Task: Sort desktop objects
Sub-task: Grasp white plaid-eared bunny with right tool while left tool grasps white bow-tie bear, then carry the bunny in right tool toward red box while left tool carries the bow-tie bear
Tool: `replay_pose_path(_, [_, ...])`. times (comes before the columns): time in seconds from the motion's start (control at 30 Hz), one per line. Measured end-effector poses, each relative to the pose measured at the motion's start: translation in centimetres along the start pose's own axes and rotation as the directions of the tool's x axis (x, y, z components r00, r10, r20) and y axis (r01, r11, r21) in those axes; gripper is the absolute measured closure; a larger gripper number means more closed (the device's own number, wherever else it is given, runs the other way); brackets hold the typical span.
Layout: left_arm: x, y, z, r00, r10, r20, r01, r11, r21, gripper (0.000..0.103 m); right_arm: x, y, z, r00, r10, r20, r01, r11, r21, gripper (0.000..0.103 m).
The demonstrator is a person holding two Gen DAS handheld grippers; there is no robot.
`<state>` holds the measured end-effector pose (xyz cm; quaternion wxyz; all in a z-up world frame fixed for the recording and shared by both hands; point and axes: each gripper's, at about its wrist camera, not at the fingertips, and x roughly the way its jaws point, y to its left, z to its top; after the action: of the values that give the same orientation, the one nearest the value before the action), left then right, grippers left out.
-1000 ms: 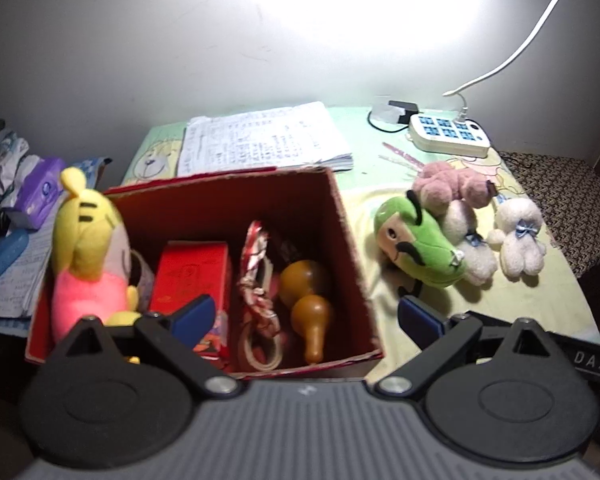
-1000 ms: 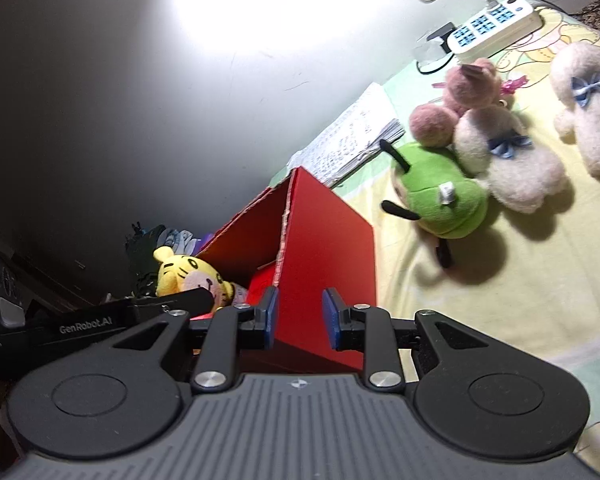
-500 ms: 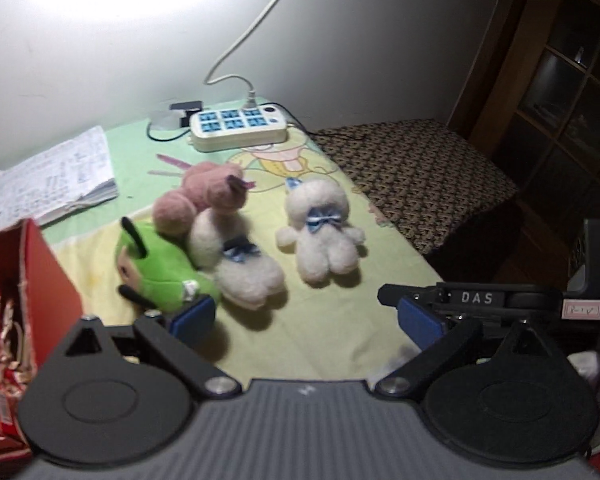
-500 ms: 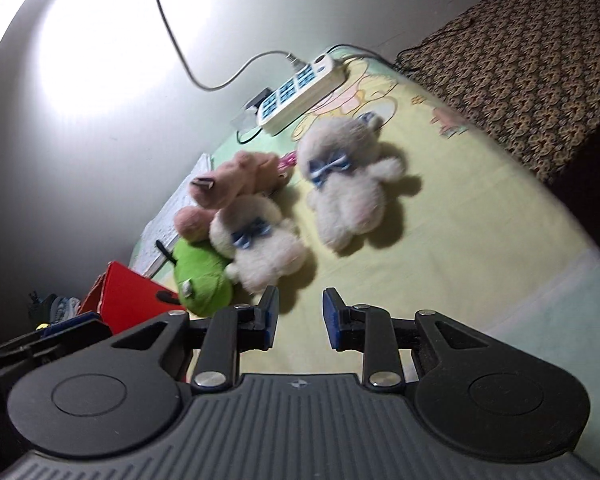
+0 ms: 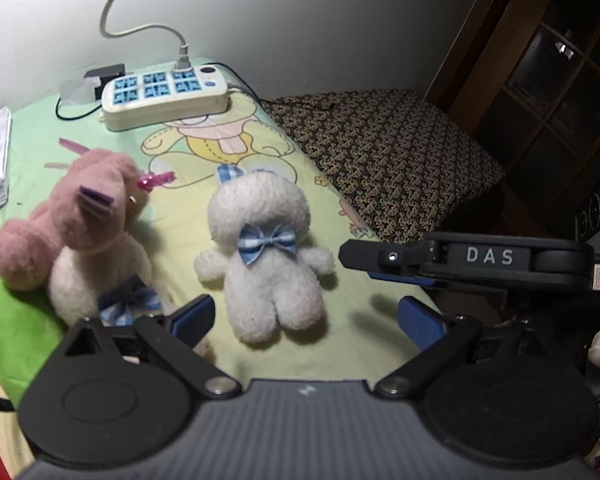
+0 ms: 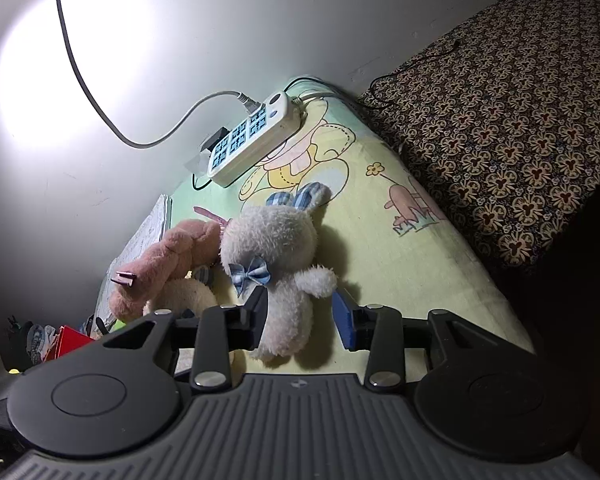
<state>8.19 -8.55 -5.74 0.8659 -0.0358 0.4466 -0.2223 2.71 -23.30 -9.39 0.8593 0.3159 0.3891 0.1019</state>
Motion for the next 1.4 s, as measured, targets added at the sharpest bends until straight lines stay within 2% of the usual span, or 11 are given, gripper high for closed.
replay_pose_path(0.1, [1.6,0.7,0.6,1.0,0.001,-0.007,-0.001,1.0,-0.017,0.005,1.6,-0.4,0.7,0.999,0.035,-0.017,-0.035,0.999,0.034,0.059])
replay_pose_path(0.2, [3.2,1.6,1.0,0.999,0.001,-0.037,-0.003,0.999,-0.055,0.005,3.4,-0.6,1.1,0.999,0.034,-0.03,-0.032,0.998,0.045,0.058])
replay_pose_path(0.37, [5.2,2.8,1.3,0.997,-0.015,-0.071,0.009,0.996,-0.093,0.006,5.9,-0.2,1.6,0.996,0.064,-0.061,-0.062,0.998,0.031,0.043])
replay_pose_path(0.5, [5.6,3.5,1.3,0.997,-0.012,-0.071,0.004,0.994,-0.111,0.011,7.3,0.3,1.7,0.991,0.107,-0.083,-0.105,0.994,0.025,0.042])
replay_pose_path(0.57, [5.5,3.6,1.5,0.997,-0.021,-0.068,0.013,0.994,-0.11,0.013,8.0,-0.1,1.6,0.985,0.141,-0.102,-0.135,0.989,0.061,0.05])
replay_pose_path(0.6, [5.5,3.6,1.5,0.997,-0.025,-0.07,0.018,0.994,-0.109,0.015,8.2,-0.4,1.6,0.976,0.185,-0.112,-0.175,0.98,0.097,0.063])
replay_pose_path(0.67, [5.3,3.4,1.4,0.997,-0.033,-0.072,0.025,0.995,-0.101,0.016,8.4,-0.7,1.5,0.969,0.219,-0.111,-0.202,0.968,0.146,0.064])
replay_pose_path(0.83, [3.9,3.2,1.0,0.994,-0.082,-0.071,0.074,0.992,-0.101,0.023,7.2,-0.5,1.2,0.969,0.223,-0.105,-0.205,0.967,0.153,0.067])
replay_pose_path(1.0, [1.4,2.0,-0.6,0.983,-0.163,-0.082,0.155,0.984,-0.091,0.023,4.4,-2.0,-0.4,0.952,0.282,-0.117,-0.246,0.936,0.251,0.067])
replay_pose_path(1.13, [-0.6,0.1,-3.3,0.972,-0.201,-0.12,0.198,0.979,-0.04,0.023,1.7,-3.3,-3.2,0.942,0.301,-0.147,-0.24,0.913,0.331,0.067])
replay_pose_path(1.4, [-4.8,-2.5,-9.2,0.951,-0.245,-0.188,0.252,0.968,0.009,0.023,-3.8,-3.0,-8.9,0.937,0.275,-0.215,-0.196,0.925,0.326,0.067])
